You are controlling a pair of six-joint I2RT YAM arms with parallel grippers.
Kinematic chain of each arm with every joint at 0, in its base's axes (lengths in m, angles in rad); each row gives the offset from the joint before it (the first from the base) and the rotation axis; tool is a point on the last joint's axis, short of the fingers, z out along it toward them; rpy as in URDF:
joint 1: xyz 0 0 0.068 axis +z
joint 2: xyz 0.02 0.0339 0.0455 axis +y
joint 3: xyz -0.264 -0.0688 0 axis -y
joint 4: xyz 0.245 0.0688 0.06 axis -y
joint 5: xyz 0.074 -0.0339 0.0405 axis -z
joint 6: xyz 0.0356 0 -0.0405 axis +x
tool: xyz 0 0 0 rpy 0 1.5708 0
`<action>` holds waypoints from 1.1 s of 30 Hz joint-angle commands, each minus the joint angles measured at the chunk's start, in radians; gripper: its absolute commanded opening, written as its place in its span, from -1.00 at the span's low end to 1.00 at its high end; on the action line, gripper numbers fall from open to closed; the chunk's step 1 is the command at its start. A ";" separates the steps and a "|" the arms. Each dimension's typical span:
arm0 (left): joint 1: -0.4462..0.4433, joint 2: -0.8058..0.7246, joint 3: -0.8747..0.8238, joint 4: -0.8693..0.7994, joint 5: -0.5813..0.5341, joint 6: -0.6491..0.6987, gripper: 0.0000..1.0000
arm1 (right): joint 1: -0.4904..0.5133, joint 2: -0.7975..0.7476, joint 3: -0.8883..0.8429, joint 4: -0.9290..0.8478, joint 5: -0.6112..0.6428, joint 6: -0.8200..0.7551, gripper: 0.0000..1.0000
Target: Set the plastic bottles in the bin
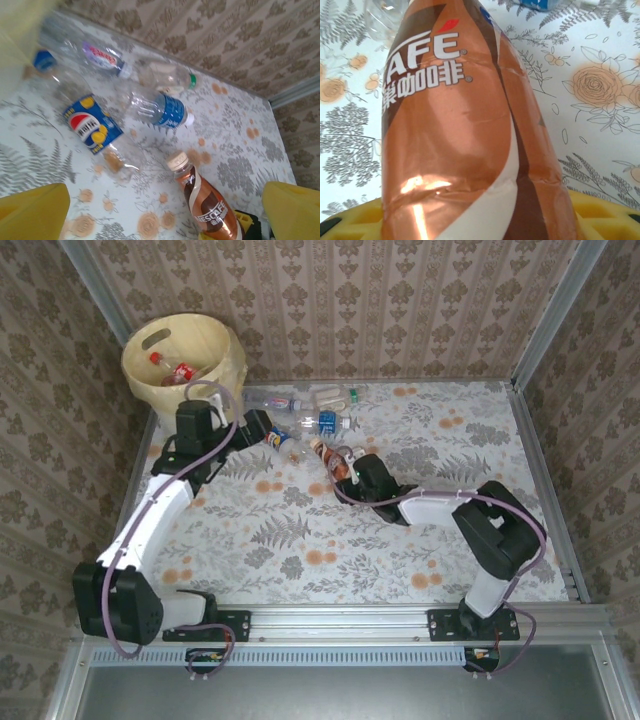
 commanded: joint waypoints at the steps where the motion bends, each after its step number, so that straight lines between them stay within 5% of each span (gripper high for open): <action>1: -0.046 0.039 -0.038 0.149 0.046 -0.075 1.00 | 0.016 -0.075 -0.057 0.130 0.058 0.034 -0.07; 14: -0.195 0.273 -0.005 0.500 0.203 -0.218 1.00 | 0.044 -0.130 -0.102 0.358 0.029 0.149 -0.09; 33: -0.291 0.380 0.005 0.608 0.277 -0.277 1.00 | 0.055 -0.121 -0.064 0.373 -0.004 0.207 -0.07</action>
